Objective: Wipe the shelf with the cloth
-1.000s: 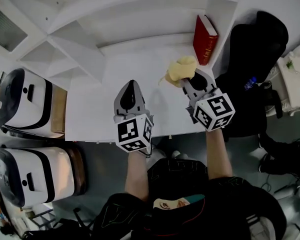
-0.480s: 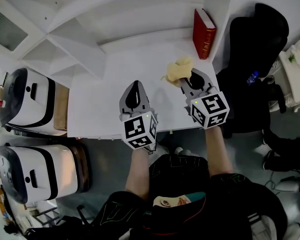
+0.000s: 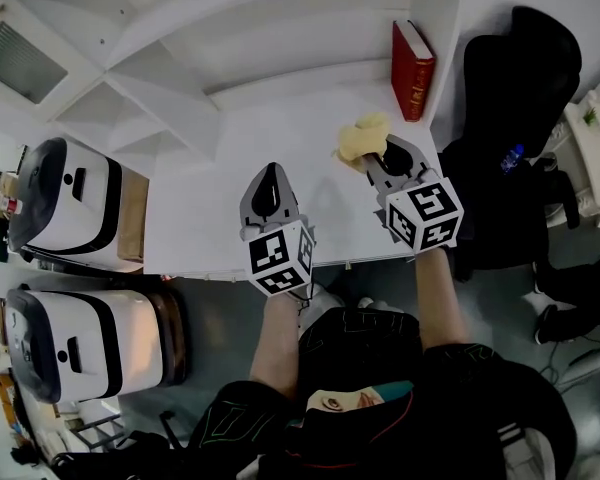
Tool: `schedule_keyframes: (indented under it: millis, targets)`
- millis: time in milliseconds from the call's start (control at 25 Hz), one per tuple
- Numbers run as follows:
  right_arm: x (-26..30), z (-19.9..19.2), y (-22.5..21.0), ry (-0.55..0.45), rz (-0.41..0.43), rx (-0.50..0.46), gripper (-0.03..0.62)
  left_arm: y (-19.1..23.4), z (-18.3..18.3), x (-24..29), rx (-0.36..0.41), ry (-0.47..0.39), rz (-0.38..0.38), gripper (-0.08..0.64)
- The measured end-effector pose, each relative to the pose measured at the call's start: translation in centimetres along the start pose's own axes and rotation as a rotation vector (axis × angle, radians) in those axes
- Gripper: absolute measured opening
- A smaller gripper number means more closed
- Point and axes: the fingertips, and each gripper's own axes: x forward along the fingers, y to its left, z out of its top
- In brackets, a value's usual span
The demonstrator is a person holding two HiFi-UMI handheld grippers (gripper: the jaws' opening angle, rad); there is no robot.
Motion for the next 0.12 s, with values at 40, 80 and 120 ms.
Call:
schedule_keyframes:
  millis: [40,80,120]
  targets:
    - [-0.02,0.01,-0.01,-0.002,0.001,0.000,0.060,0.05,0.04,-0.04,0.000,0.000,0.002,0.000]
    - [-0.04,0.01,-0.01,-0.003,0.001,0.000,0.060,0.09,0.08,-0.08,0.001,0.001,0.003,0.000]
    - [-0.05,0.00,0.00,-0.004,0.002,-0.001,0.060,0.12,0.12,-0.12,0.001,0.001,0.005,0.000]
